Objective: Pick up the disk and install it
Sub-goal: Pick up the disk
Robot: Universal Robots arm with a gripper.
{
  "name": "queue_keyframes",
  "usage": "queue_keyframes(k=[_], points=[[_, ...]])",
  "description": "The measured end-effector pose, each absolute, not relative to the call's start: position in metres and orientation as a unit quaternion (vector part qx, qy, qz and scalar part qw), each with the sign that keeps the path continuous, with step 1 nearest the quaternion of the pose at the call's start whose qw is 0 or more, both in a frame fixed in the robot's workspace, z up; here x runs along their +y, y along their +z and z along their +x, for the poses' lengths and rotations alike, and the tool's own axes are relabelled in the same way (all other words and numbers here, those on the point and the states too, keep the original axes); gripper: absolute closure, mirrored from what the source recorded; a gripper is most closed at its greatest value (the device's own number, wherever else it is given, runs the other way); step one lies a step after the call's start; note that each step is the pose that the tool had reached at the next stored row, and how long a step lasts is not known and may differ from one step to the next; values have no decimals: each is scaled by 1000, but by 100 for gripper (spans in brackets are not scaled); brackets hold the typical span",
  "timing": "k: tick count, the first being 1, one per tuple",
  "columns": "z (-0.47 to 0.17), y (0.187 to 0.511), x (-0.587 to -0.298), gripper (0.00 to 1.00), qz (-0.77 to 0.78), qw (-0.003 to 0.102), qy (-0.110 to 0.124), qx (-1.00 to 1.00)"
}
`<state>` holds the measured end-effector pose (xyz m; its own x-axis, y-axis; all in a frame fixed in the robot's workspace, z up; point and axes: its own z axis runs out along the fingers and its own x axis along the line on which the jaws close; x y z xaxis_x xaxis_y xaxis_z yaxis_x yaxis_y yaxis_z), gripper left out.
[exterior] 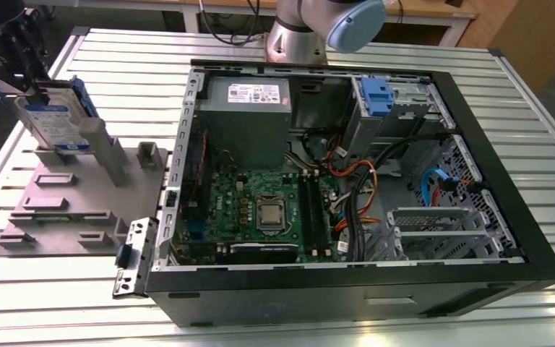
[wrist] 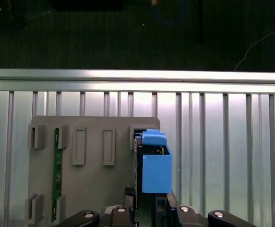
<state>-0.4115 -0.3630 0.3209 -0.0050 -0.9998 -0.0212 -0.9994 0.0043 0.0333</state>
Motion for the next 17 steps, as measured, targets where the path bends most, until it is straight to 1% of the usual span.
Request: queue_keyframes(k=[6, 17], points=[[-412, 324, -363, 65, 705, 4, -19, -709], [-412, 338, -363, 65, 705, 4, -19, -709]])
